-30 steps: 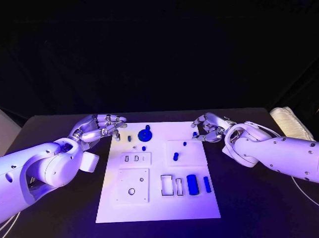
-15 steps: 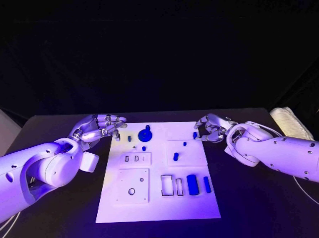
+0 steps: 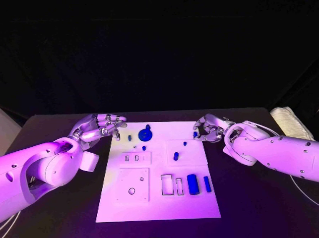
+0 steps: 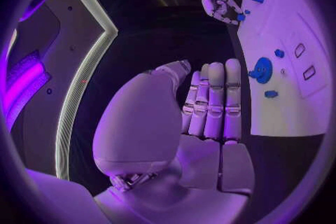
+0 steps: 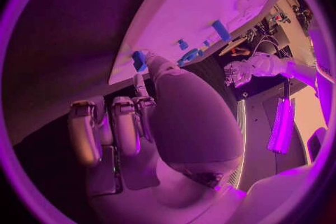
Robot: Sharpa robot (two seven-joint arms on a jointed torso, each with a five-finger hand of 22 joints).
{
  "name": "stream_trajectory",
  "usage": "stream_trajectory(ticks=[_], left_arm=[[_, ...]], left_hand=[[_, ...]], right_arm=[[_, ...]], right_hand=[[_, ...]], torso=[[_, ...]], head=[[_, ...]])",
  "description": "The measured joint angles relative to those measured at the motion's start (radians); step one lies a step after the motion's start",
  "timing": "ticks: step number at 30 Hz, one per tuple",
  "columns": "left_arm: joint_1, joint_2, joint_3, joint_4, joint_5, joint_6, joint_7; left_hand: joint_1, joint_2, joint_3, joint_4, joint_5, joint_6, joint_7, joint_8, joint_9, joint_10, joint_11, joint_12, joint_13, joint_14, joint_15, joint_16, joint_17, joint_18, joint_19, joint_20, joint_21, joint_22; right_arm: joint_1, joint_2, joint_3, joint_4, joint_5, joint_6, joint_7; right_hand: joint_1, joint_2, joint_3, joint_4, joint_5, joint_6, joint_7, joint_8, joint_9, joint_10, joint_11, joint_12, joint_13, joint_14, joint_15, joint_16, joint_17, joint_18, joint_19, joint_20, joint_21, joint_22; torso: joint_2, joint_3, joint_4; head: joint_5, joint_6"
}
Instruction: Assemble the parts on the task board
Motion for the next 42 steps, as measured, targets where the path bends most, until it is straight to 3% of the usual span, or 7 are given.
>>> stream_trajectory(ticks=[23, 26, 42], left_arm=[[0.0, -0.001, 0.0, -0.001, -0.001, 0.0, -0.001], [0.0, -0.001, 0.0, -0.001, -0.001, 0.0, -0.001], [0.0, -0.002, 0.0, -0.001, -0.001, 0.0, -0.002]], left_hand=[[0.0, 0.0, 0.0, 0.0, 0.0, 0.0, 0.0, 0.0, 0.002, -0.004, 0.004, 0.004, 0.002, -0.004, 0.004, 0.004, -0.001, 0.0, -0.004, 0.004, 0.007, 0.001], [0.0, 0.0, 0.0, 0.0, 0.0, 0.0, 0.0, 0.0, 0.002, -0.004, 0.004, 0.004, 0.002, -0.004, 0.004, 0.004, -0.001, 0.0, -0.004, 0.004, 0.007, 0.001], [0.0, 0.0, 0.0, 0.0, 0.0, 0.0, 0.0, 0.0, 0.002, -0.004, 0.004, 0.004, 0.002, -0.004, 0.003, 0.004, -0.001, 0.0, -0.004, 0.004, 0.007, 0.001]], right_arm=[[-0.005, 0.022, 0.0, -0.024, 0.0, 0.018, -0.011], [-0.006, 0.022, 0.001, -0.027, 0.0, 0.021, -0.013], [-0.006, 0.023, 0.001, -0.031, -0.003, 0.028, -0.022]], right_hand=[[-0.011, 0.011, 0.018, 0.007, -0.007, 0.017, -0.002, 0.004, 0.0, 0.0, 0.0, 0.004, 0.0, 0.0, 0.0, 0.0, 0.0, 0.0, 0.0, 0.0, 0.0, 0.0], [-0.016, 0.016, 0.023, 0.007, -0.007, 0.024, -0.006, 0.006, 0.0, 0.0, -0.007, 0.008, 0.0, 0.0, 0.0, 0.0, 0.0, 0.0, 0.0, 0.0, 0.0, 0.0], [-0.022, 0.011, 0.023, 0.007, -0.011, 0.027, -0.005, 0.008, 0.0, 0.0, -0.007, 0.008, 0.0, -0.004, -0.004, 0.0, 0.0, 0.0, 0.0, 0.0, 0.0, 0.0]], torso=[[0.0, 0.0002, -0.0003], [0.0, 0.0, -0.0002], [-0.001, -0.0001, 0.0]], head=[[-0.002, 0.0], [-0.002, 0.0], [-0.001, -0.002]])
